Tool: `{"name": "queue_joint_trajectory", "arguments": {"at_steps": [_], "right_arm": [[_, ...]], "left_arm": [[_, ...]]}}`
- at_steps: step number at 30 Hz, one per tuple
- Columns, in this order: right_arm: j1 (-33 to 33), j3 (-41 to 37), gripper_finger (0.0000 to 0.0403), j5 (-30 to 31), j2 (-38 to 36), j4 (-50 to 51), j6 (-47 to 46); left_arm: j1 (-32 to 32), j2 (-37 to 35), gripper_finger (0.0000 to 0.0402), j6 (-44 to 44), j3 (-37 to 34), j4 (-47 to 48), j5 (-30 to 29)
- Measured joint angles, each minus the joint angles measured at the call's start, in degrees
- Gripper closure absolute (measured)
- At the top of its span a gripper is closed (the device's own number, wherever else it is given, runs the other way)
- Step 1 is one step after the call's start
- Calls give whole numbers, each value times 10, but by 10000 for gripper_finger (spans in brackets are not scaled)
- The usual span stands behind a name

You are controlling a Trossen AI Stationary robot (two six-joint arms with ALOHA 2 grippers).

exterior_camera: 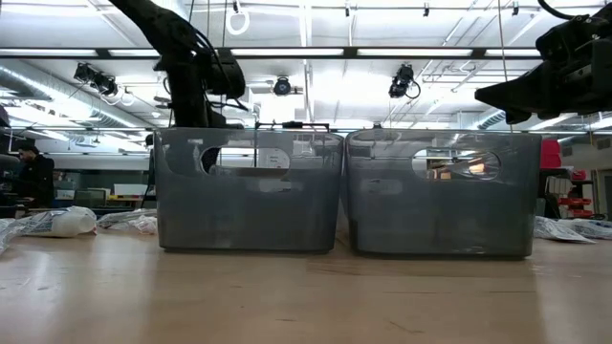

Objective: Pick & Place Travel size toiletries
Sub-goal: Put the blue razor into the white bin

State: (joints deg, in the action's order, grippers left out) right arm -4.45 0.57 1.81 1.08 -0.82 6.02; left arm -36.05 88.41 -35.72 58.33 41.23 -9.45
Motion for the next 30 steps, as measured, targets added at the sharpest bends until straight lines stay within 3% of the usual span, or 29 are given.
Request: {"name": "queue_joint_trajectory", "arguments": {"at_steps": [9, 30], "right_arm": [[0, 0, 390, 0, 0, 0, 0], [0, 0, 390, 0, 0, 0, 0]], "left_arm": [[-2, 33, 150, -10, 0, -6, -1], [-39, 36, 157, -21, 42, 42, 4]]}}
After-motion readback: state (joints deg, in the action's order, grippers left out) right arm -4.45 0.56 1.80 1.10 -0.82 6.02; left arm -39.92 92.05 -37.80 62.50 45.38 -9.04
